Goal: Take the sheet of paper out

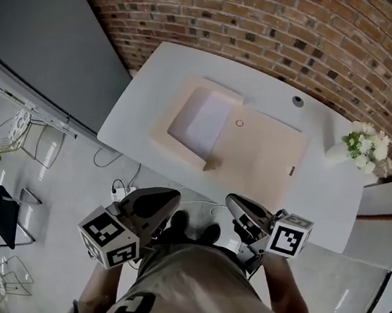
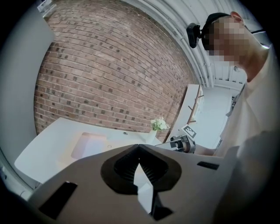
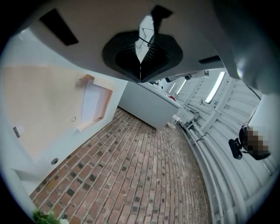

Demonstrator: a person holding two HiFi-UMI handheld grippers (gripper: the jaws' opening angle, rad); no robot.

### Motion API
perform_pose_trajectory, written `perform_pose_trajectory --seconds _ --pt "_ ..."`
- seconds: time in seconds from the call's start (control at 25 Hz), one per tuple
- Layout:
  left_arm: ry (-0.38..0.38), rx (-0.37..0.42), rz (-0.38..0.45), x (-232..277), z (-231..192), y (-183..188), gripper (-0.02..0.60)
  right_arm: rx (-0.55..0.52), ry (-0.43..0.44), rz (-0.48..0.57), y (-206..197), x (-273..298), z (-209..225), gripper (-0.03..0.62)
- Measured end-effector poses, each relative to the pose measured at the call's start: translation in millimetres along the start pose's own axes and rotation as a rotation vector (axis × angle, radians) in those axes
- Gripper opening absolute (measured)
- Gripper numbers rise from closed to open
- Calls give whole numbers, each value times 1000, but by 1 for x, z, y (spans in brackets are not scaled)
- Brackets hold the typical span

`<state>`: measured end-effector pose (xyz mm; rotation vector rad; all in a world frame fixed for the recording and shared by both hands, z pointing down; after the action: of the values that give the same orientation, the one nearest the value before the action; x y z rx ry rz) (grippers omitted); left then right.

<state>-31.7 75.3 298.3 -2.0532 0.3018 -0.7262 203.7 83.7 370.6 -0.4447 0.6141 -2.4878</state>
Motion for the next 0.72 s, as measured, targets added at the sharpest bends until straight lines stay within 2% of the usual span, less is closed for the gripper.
perform_pose_trajectory --seconds 0.12,0.24,0.72 --pt "-7 -2 5 2 -9 5 14 31 25 12 2 10 5 23" --pt "-46 -1 11 7 -23 8 14 51 12 17 1 19 7 23" --pt "-178 9 53 4 -111 49 14 87 -128 50 14 74 4 23"
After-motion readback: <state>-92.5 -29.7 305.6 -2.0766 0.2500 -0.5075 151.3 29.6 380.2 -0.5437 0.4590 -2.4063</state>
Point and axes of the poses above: the fingertips, and each gripper's own axes: x forward along the fingers, z to its right, y out of its top, the point moved 8 cm from there along -x, backward along the fingers, and after that the axes turned 4 degrees about -x, right-handed, at the moved point
